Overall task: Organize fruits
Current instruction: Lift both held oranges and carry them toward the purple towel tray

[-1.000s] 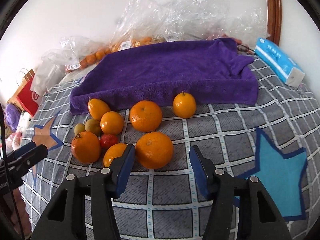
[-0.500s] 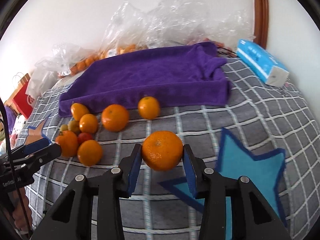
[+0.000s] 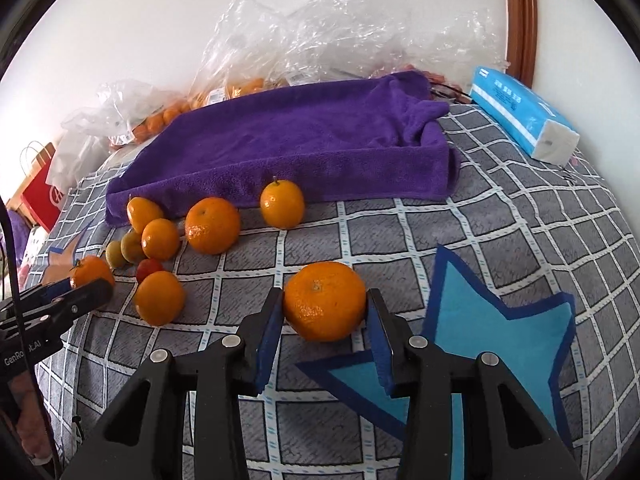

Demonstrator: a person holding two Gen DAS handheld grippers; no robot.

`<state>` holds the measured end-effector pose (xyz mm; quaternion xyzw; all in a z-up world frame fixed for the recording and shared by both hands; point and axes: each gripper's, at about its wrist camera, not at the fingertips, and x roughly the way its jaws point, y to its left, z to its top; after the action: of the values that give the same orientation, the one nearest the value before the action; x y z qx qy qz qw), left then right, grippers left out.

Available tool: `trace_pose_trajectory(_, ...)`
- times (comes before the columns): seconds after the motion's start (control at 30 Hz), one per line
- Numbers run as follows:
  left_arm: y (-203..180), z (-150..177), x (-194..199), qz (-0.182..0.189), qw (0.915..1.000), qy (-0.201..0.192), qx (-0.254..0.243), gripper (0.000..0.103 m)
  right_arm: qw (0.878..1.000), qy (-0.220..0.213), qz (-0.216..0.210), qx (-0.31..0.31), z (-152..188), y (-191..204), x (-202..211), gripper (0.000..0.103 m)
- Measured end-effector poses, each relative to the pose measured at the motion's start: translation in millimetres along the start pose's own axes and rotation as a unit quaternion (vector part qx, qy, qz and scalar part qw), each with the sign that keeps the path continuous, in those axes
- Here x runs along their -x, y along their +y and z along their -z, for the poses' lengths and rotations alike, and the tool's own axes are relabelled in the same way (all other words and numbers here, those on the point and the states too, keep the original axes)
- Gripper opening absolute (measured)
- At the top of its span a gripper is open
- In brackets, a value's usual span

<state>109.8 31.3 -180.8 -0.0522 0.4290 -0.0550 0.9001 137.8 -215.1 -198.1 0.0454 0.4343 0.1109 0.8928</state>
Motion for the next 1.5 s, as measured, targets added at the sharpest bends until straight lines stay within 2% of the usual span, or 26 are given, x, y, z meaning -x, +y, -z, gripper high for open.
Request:
trace_pose_trajectory(0.23,3,2,-4,0.005,0.9998,-0.015,0.015,0.045,1.0,0.003,0.006,0.005,1,3,-4,0.042)
trace_pose_trajectory(0.47,6,1,-5,0.018,0.999,-0.021,0.036,0.044,1.0,0.005,-0.018,0.001,0,-1,-5,0.048)
trace_pose_trajectory(0.6,12,2,-5,0.036,0.9978,-0.025,0.05,0.041,1.0,0.006,-0.008,0.009,-1,3,-6,0.048)
trace_pose_trajectory(0.67,15,3,-4,0.049,0.9968,-0.028,0.057,0.041,1.0,0.004,0.003,0.009,0,3,-6,0.041)
trace_pose_trajectory(0.73,19,4,-1,0.071,0.9947,-0.035,0.065,0.041,1.0,0.003,0.001,0.006,0,2,-5,0.041)
trace_pose_trajectory(0.83,22,6,3,0.083,0.9926,-0.047,0.074,0.041,1.0,0.001,-0.005,0.001,0,-1,-4,0.041)
trace_pose_trajectory(1.17,22,6,15,0.095,0.9892,-0.079,0.078,0.041,1.0,-0.019,-0.008,0.005,4,1,5,0.041)
trace_pose_trajectory(1.5,23,5,27,0.087,0.9901,-0.066,0.088,0.041,0.999,-0.036,-0.009,0.014,0,3,17,0.041)
